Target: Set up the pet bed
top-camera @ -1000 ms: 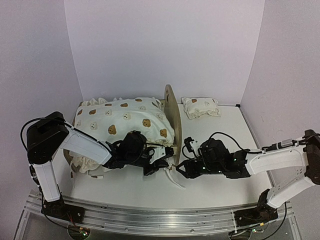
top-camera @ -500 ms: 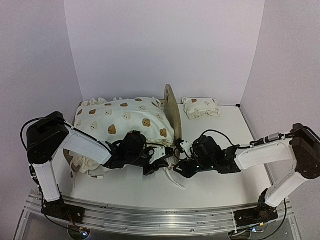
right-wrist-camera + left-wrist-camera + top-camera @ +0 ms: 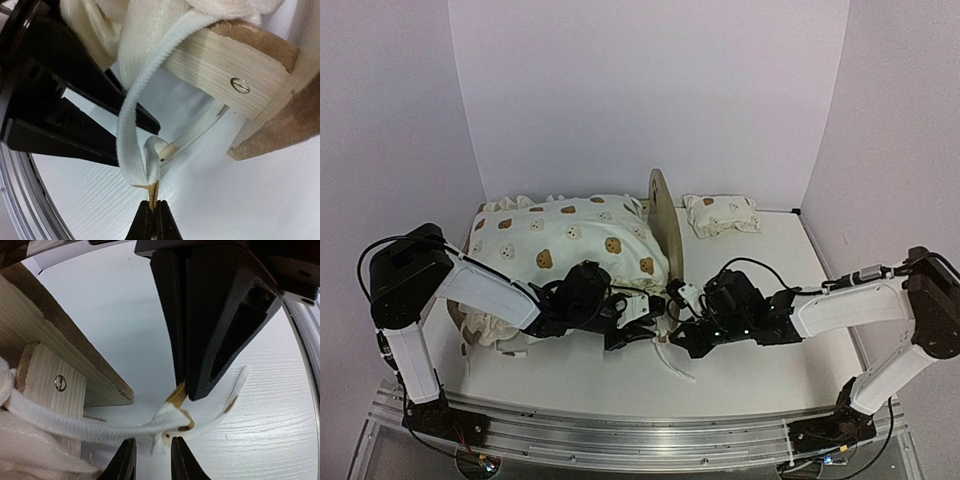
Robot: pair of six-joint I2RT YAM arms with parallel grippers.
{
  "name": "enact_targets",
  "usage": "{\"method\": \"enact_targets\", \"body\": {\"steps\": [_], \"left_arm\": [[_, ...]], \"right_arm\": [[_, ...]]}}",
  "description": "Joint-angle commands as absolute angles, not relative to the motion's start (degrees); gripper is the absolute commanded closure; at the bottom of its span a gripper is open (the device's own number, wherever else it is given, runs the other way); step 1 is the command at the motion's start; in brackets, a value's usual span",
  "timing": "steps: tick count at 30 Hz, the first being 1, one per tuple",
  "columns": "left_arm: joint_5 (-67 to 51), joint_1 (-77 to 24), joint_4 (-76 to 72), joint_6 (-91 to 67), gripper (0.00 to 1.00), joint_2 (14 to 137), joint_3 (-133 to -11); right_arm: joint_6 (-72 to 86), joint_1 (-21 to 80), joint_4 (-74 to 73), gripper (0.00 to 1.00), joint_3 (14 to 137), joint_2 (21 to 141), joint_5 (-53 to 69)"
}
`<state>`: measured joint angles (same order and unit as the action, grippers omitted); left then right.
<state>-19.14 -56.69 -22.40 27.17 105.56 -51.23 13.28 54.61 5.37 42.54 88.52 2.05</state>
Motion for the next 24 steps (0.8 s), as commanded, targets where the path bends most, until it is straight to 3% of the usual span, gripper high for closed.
{"method": "enact_targets", "body": {"steps": [1, 8, 11, 19, 24], "left_arm": [[-16.06, -56.2, -22.61, 34.49, 0.72, 97.74, -48.85], [-22.74, -55.91, -19.77, 39.58, 0.61, 91.14, -48.64], [-24.15, -57.28, -25.53, 37.48, 0.61, 90.13, -48.12], [-30.41, -57.84, -25.39, 35.32, 0.51, 93.83, -50.4], [-24.13, -57.88, -20.43, 28.16, 0.53, 99.62, -55.01]], "right_arm": [[12.05, 54.37, -0.89, 1.0, 45.16, 83.01, 4.0], [12.49, 54.34, -4.74, 1.0, 47.67, 80.58, 7.96], [13.19, 54.38, -4.65, 1.0, 48.46, 79.68, 8.39], [13.58, 54.4, -4.54, 1.0, 49.15, 76.96, 6.6], [12.69, 54.33, -4.38, 1.0, 50.38, 77.15, 8.93]]}}
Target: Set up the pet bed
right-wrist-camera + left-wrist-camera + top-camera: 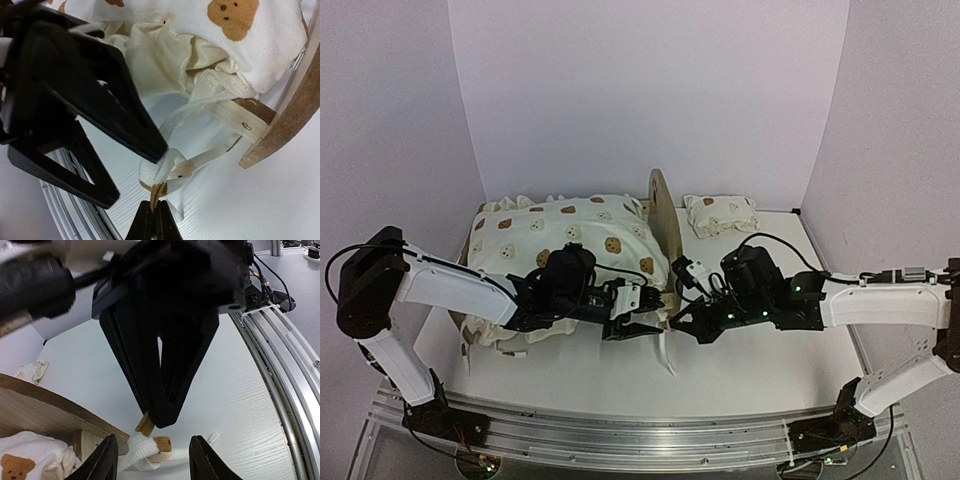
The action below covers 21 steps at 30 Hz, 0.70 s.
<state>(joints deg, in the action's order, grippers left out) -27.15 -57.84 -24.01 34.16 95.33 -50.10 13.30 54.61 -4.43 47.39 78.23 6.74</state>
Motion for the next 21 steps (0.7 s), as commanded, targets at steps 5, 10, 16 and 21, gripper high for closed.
{"method": "enact_targets", "body": {"steps": [5, 10, 16, 21], "left_arm": [[-23.76, -57.88, -22.4, 26.68, 0.6, 99.55, -55.54], [-23.84, -57.89, -22.3, 26.4, 0.61, 98.27, -55.6], [-24.78, -57.84, -24.0, 25.6, 0.62, 96.68, -55.9], [-25.5, -57.83, -23.96, 26.39, 0.61, 95.58, -56.05]], "right_arm": [[12.15, 54.34, -4.39, 1.0, 50.66, 77.43, 9.65], [11.71, 54.38, -4.39, 1.0, 50.28, 77.2, 9.08], [11.45, 54.4, -4.4, 1.0, 50.69, 77.59, 10.32], [10.91, 54.38, -4.48, 1.0, 50.71, 77.08, 9.81]]}}
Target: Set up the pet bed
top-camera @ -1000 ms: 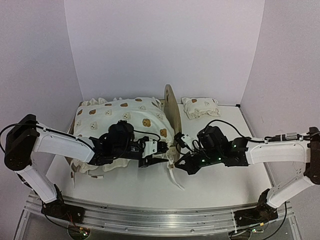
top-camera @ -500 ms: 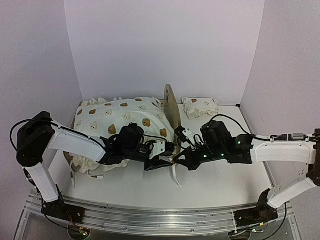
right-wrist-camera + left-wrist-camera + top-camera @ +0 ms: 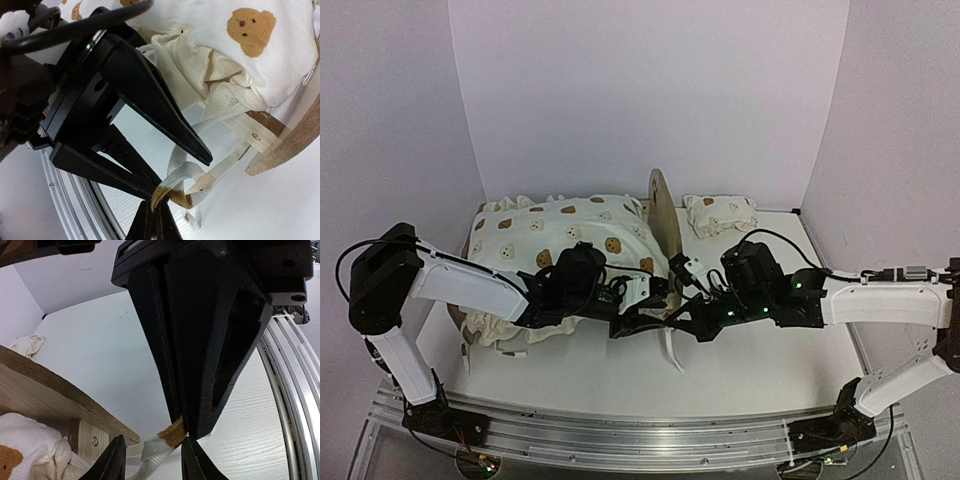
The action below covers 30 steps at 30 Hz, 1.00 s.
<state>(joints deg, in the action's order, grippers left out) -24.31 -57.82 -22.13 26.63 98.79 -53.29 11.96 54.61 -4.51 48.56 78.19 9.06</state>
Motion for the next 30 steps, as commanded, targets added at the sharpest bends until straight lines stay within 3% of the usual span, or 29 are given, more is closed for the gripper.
{"method": "enact_targets", "body": {"steps": [1, 6, 11, 20, 24, 30], "left_arm": [[-25.65, -57.83, -23.71, 26.59, 0.61, 95.58, -56.1], [-25.69, -57.83, -23.03, 26.89, 0.73, 95.99, -56.2], [-26.54, -57.83, -24.18, 26.77, 0.98, 96.24, -56.31], [-25.4, -57.83, -23.74, 26.0, 1.0, 95.7, -56.09], [-23.75, -57.75, -24.07, 23.47, 1.0, 95.68, -55.99], [-23.85, -57.51, -23.96, 21.53, 1.0, 95.68, -55.83]], "right_arm": [[10.89, 54.36, -4.48, 1.0, 50.71, 77.01, 9.76], [10.81, 54.35, -4.48, 1.0, 50.94, 76.97, 10.17], [11.11, 54.39, -4.48, 1.0, 50.88, 76.97, 10.76], [12.53, 54.39, -4.53, 0.98, 49.27, 76.81, 7.59], [13.9, 54.39, -4.27, 0.66, 45.08, 74.28, -1.88], [15.08, 54.22, 6.21, 0.44, 33.18, 71.57, -3.26]]}}
